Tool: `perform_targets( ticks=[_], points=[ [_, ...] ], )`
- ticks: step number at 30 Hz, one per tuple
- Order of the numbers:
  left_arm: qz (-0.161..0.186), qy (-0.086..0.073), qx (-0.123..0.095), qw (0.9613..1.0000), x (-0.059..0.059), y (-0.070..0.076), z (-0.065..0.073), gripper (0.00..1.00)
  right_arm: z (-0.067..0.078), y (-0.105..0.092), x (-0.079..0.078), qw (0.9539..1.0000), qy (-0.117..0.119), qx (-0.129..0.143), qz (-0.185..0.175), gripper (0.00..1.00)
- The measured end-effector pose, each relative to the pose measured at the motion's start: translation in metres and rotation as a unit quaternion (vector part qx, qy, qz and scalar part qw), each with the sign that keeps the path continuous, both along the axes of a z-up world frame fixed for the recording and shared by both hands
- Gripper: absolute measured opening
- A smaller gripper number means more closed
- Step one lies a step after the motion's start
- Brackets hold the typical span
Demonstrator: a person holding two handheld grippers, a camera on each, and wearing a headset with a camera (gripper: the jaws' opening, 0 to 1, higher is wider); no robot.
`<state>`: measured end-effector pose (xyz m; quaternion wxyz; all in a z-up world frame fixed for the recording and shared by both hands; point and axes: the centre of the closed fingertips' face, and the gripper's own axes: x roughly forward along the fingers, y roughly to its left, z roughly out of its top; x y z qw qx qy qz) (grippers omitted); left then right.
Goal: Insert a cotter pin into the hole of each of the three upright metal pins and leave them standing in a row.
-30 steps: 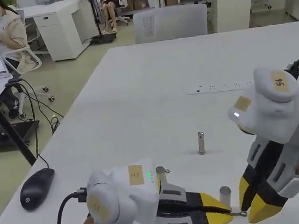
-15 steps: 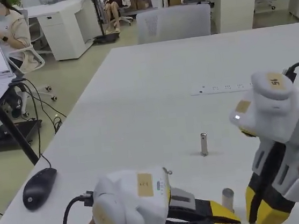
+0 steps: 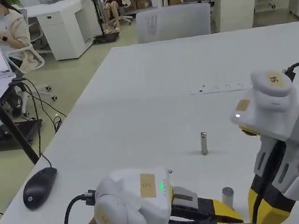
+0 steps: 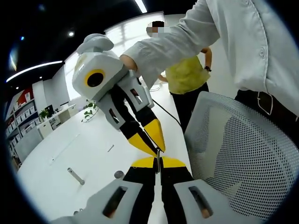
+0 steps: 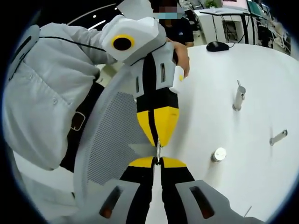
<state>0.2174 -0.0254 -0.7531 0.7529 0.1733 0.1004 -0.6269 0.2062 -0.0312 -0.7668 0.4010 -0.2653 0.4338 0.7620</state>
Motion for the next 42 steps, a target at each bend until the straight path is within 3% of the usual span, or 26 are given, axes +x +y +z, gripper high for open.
perform_targets(
  ticks=[6, 12, 23, 28, 30, 35, 37, 42],
  points=[
    [0.015, 0.03, -0.01, 0.9994, 0.007, 0.003, -0.002, 0.0, -0.002, 0.001, 0.008, 0.9996, -0.029, 0.0, 0.0, 0.06],
    [0.025, 0.054, -0.013, 0.9981, 0.009, 0.004, -0.005, 0.01, -0.001, 0.002, 0.007, 0.9972, -0.073, 0.004, 0.017, 0.05],
    [0.049, 0.098, -0.022, 0.9937, 0.012, 0.006, -0.009, 0.0, -0.002, 0.004, 0.013, 0.985, -0.166, 0.019, 0.045, 0.05],
    [0.054, 0.099, -0.019, 0.9934, 0.014, 0.006, -0.01, 0.0, -0.004, 0.005, 0.017, 0.9776, -0.201, 0.023, 0.056, 0.05],
    [0.06, 0.101, -0.02, 0.9928, 0.016, 0.007, -0.01, 0.0, -0.005, 0.006, 0.021, 0.9716, -0.226, 0.028, 0.064, 0.05],
    [0.06, 0.1, -0.014, 0.9931, 0.016, 0.008, -0.011, 0.0, -0.007, 0.005, 0.021, 0.9688, -0.238, 0.028, 0.064, 0.06],
    [0.058, 0.092, -0.004, 0.994, 0.016, 0.008, -0.013, 0.0, -0.01, 0.002, 0.022, 0.9678, -0.242, 0.019, 0.067, 0.06],
    [0.057, 0.091, -0.001, 0.9943, 0.015, 0.008, -0.014, 0.0, -0.009, 0.002, 0.023, 0.969, -0.239, 0.022, 0.058, 0.07]
  ],
)
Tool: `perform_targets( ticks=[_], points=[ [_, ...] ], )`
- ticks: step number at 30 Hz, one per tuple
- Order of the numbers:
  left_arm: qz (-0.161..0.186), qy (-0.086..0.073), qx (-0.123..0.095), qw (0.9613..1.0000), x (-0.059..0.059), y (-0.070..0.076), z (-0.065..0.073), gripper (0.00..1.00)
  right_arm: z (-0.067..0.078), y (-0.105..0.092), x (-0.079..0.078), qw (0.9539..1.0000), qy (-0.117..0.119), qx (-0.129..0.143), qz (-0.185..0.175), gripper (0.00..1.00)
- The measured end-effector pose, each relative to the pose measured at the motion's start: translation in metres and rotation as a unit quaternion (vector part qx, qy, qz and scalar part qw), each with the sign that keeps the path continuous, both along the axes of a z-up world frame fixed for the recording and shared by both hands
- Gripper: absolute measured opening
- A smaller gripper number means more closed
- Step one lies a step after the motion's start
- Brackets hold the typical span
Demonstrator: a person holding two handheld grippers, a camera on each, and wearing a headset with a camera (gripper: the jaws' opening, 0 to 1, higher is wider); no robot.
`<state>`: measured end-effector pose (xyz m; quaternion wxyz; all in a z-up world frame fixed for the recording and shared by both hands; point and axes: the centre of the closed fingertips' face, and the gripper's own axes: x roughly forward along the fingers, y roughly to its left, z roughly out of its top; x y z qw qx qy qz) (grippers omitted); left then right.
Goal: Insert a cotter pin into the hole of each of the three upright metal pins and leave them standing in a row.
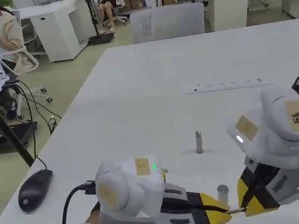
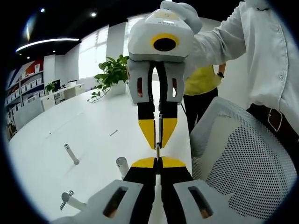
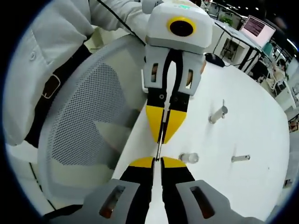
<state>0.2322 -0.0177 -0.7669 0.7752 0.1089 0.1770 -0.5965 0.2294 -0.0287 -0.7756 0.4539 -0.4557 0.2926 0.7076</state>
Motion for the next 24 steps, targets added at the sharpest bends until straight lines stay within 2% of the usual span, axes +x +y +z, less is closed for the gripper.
perform_targets(
  ticks=[6, 24],
  points=[
    [0.002, -0.005, 0.0, 1.0, 0.0015, -0.0015, 0.0012, 0.0, 0.0003, 0.004, -0.001, 1.0, 0.002, 0.003, -0.004, 0.07],
    [0.006, -0.005, 0.0, 1.0, 0.0038, -0.0035, 0.0007, 0.0, -0.0023, 0.0042, 0.0017, 0.9994, 0.002, 0.005, -0.035, 0.04]
  ],
)
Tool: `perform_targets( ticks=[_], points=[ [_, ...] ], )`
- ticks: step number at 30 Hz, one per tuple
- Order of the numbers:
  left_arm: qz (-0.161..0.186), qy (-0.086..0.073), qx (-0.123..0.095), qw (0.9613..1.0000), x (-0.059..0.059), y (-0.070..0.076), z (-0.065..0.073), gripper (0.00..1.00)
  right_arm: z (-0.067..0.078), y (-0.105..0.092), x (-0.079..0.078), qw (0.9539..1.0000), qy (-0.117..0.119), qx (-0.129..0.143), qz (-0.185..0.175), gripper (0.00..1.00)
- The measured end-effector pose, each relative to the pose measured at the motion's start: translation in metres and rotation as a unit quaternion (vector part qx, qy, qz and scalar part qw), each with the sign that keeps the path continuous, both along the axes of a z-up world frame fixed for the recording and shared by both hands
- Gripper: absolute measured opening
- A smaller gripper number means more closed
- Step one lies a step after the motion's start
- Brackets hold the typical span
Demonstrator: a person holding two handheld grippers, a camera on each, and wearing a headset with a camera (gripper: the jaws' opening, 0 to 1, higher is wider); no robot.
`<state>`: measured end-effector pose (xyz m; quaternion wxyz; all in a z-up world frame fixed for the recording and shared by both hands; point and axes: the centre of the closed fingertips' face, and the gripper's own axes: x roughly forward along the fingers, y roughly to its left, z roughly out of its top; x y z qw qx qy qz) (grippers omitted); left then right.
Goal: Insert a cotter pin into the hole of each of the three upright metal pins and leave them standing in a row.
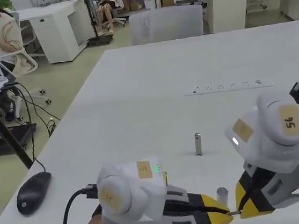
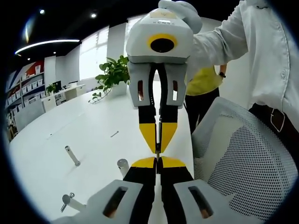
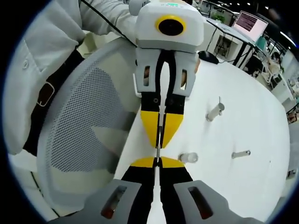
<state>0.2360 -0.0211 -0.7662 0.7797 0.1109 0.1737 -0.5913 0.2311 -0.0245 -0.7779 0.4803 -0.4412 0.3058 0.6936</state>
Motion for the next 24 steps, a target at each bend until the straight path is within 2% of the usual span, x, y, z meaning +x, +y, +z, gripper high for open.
perform_targets(
  ticks=[3, 7, 11, 14, 17, 19, 24],
  points=[
    [-0.001, 0.002, -0.003, 1.0, -0.001, 0.0, 0.0, 0.0, 0.001, 0.0, 0.0, 0.9999, 0.006, 0.009, -0.008, 0.04],
    [-0.002, -0.001, -0.012, 0.9999, 0.0, 0.003, 0.003, 0.0, 0.004, 0.002, 0.0, 0.9987, 0.02, 0.04, -0.022, 0.04],
    [-0.005, -0.004, -0.018, 0.9998, 0.0, 0.004, 0.005, 0.0, 0.008, 0.003, 0.0, 0.9971, 0.025, 0.065, -0.031, 0.04],
    [-0.007, -0.003, -0.021, 0.9998, 0.001, 0.005, 0.005, 0.0, 0.012, 0.005, 0.001, 0.9946, 0.033, 0.089, -0.042, 0.04],
    [-0.007, 0.001, -0.025, 0.9997, 0.001, 0.007, 0.005, 0.0, 0.019, 0.008, 0.0, 0.99, 0.052, 0.116, -0.062, 0.04],
    [-0.006, 0.001, -0.029, 0.9996, 0.002, 0.007, 0.007, 0.0, 0.018, 0.007, 0.0, 0.9904, 0.049, 0.114, -0.061, 0.04],
    [-0.017, 0.004, -0.02, 0.9996, -0.002, 0.004, 0.004, 0.0, 0.015, 0.006, -0.005, 0.9909, 0.058, 0.109, -0.054, 0.04]
  ],
)
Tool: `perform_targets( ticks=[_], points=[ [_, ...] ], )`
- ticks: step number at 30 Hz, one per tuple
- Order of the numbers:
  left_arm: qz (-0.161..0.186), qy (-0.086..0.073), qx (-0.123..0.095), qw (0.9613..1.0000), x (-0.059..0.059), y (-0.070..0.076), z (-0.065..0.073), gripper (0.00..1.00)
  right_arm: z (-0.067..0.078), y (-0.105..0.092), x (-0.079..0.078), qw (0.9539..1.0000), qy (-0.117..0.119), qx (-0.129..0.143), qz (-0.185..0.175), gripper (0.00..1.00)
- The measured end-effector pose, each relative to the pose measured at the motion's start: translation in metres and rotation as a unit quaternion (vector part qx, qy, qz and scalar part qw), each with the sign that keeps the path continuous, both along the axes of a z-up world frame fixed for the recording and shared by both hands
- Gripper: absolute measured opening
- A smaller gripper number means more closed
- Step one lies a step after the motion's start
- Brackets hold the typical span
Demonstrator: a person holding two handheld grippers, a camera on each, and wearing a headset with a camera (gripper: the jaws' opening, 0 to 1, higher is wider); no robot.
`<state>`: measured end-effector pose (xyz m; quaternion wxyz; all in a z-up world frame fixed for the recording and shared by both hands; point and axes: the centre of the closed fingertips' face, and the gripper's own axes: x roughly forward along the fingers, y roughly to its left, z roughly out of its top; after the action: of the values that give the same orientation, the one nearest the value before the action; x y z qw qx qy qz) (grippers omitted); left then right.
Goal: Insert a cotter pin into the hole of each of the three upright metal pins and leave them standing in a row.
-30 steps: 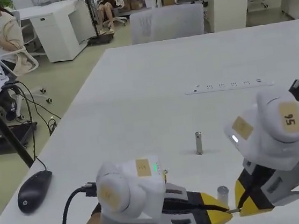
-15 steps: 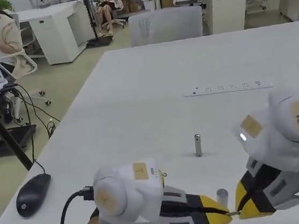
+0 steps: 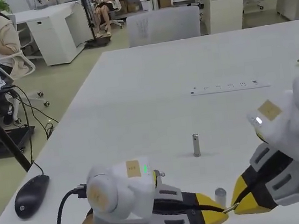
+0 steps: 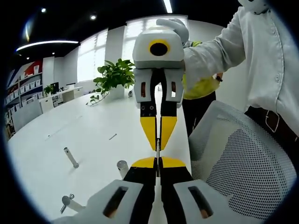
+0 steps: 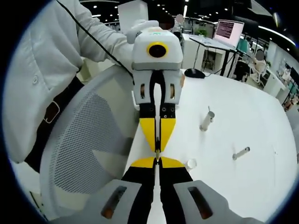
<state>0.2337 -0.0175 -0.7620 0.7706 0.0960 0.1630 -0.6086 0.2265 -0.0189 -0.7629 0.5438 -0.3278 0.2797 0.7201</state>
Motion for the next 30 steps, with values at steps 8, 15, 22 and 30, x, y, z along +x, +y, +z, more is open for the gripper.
perform_targets(
  ticks=[8, 15, 22, 30],
  points=[
    [-0.003, 0.001, 0.013, 0.9999, -0.0018, -0.0012, -0.0033, 0.0, -0.0021, 0.0001, -0.0032, 1.0, -0.006, -0.004, 0.007, 0.05],
    [-0.004, 0.002, 0.023, 0.9997, -0.0019, -0.0017, -0.0055, 0.0, 0.0003, 0.0029, -0.0027, 0.9999, -0.009, -0.001, 0.009, 0.06],
    [-0.003, 0.002, 0.022, 0.9998, -0.0016, -0.0017, -0.0037, 0.0, -0.0006, 0.0033, -0.003, 0.9999, -0.012, -0.002, 0.012, 0.05],
    [-0.003, 0.003, 0.023, 0.9997, -0.002, -0.0017, -0.0041, 0.0, -0.0022, 0.0022, -0.0029, 0.9999, -0.013, -0.006, 0.01, 0.04]
  ],
)
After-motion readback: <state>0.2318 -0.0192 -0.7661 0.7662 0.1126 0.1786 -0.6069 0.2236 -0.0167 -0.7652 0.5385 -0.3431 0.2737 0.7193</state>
